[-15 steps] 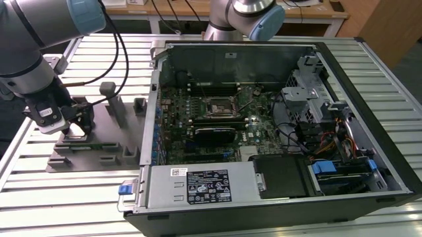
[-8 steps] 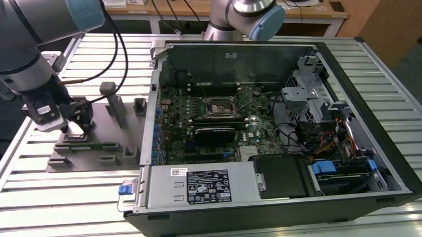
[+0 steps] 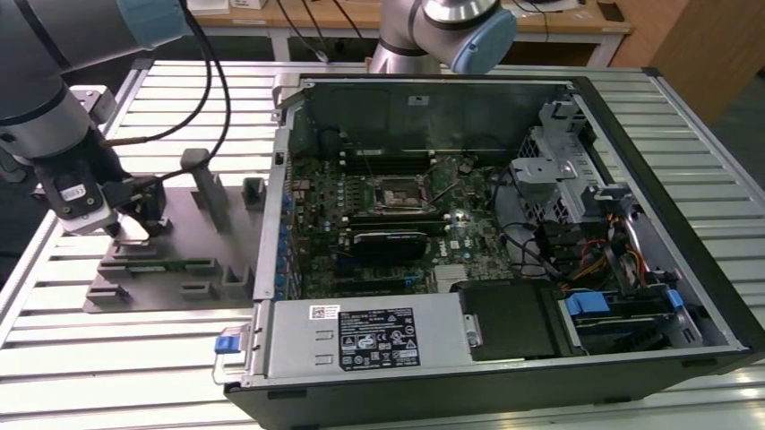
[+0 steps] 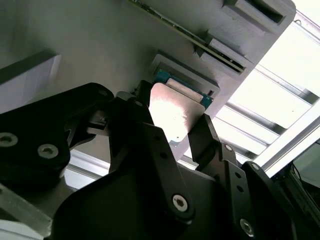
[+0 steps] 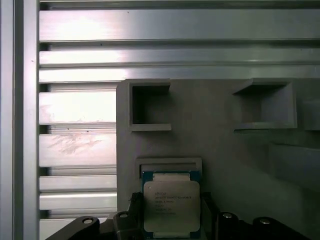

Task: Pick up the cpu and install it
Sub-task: 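Pick up the cpu and move it towards the insertion slot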

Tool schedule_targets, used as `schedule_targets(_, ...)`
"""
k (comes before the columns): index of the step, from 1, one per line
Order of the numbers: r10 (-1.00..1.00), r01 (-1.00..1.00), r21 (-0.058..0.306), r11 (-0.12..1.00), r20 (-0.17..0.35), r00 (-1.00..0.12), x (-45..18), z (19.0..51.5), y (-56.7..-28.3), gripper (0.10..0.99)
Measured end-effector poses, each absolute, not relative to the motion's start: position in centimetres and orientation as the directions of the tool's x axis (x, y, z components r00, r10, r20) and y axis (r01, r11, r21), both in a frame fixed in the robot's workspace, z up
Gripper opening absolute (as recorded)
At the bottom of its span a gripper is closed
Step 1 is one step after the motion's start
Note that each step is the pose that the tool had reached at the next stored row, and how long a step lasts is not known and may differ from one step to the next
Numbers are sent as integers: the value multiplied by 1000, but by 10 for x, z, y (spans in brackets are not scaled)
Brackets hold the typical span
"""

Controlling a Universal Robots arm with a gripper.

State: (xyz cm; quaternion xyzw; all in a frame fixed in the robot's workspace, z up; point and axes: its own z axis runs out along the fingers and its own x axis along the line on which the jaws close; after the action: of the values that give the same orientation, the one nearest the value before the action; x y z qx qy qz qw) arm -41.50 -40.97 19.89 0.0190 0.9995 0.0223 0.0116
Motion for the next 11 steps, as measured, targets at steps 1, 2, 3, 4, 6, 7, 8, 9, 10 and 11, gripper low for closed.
schedule_targets(1,38,37,45,998,-22,-999,-415,200,-410,545)
schedule_targets(2,38,37,45,998,-22,-999,-415,200,-410,545)
schedule_targets(3,38,37,45,998,-23,-999,-415,200,-410,545)
schedule_targets(4,38,37,45,998,-22,-999,-415,200,-410,545)
schedule_targets(6,38,37,45,998,-22,-999,-415,202,-410,545)
schedule_targets(7,38,37,45,998,-22,-999,-415,203,-410,545)
schedule_targets(8,38,37,45,998,-22,-999,-415,205,-410,545)
schedule_targets(9,38,37,45,998,-22,-999,-415,206,-410,545)
schedule_targets(10,38,37,45,998,-22,-999,-415,208,-410,545)
schedule_targets(11,38,37,45,998,-22,-999,-415,209,-410,545)
